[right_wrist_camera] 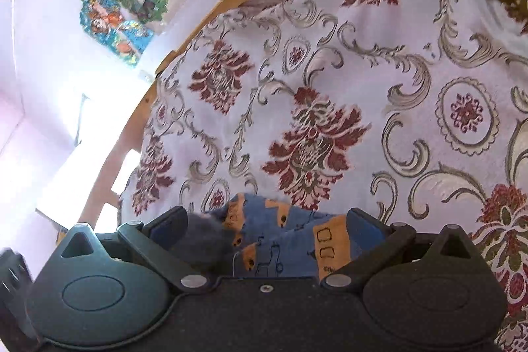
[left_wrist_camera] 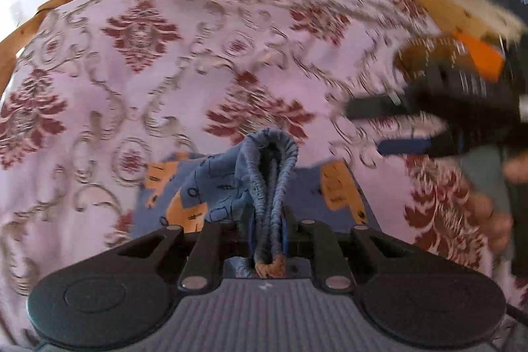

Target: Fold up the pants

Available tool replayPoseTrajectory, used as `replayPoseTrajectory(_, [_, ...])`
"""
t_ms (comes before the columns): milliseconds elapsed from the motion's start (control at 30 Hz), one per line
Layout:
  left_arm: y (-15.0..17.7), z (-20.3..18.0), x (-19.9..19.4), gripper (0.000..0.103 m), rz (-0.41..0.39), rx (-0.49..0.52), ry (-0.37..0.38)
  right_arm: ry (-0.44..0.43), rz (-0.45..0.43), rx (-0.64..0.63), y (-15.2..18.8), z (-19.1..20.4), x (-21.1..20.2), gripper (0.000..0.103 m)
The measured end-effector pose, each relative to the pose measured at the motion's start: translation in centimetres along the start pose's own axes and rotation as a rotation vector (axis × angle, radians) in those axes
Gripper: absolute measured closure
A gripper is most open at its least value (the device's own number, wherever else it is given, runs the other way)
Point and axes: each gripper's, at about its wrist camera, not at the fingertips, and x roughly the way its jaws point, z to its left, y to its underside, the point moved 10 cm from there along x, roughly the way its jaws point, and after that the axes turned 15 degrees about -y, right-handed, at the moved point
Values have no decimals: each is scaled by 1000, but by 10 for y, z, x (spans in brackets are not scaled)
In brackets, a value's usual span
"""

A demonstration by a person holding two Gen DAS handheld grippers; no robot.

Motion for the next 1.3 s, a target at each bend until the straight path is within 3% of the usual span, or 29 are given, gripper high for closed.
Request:
replayPoseTrajectory(167, [32,-38,23,68,-12,100,-32,-34,107,25,29,-9,22,1])
replayPoseTrajectory(233, [43,-40,24,46,-3,116,-39,-16,142,34,41,-17,31,1])
replayPoseTrajectory(333, [53,-35,12,29,-46,137,-62,-20,150,60,50,-21,36,1])
replayPoseTrajectory(433, [63,-32,4,21,-89,168,-92,-31,154,54,54,-16,38,2])
replayPoseTrajectory(500, [70,-34,8,22,-76,201,-102,-8,167,37,58,-14,41,6])
replayPoseTrajectory(633, [76,-40,10,43,-52,220,-73,65,190,-4,66,-14,50,25])
replayPoseTrajectory(767, [77,-41,8,63,-56,217,-54,108,195,-24,71,-14,54,65])
replayPoseTrajectory(867, [76,-38,7,76,-64,200,-49,111,194,-51,73,-7,53,82])
replayPoseTrajectory(933, [72,-34,5,81,-70,186,-48,105,183,-66,71,1,51,84])
replayPoseTrajectory(1300, [46,-36,-32,84,-125,123,86,92,159,-140,46,41,17,87])
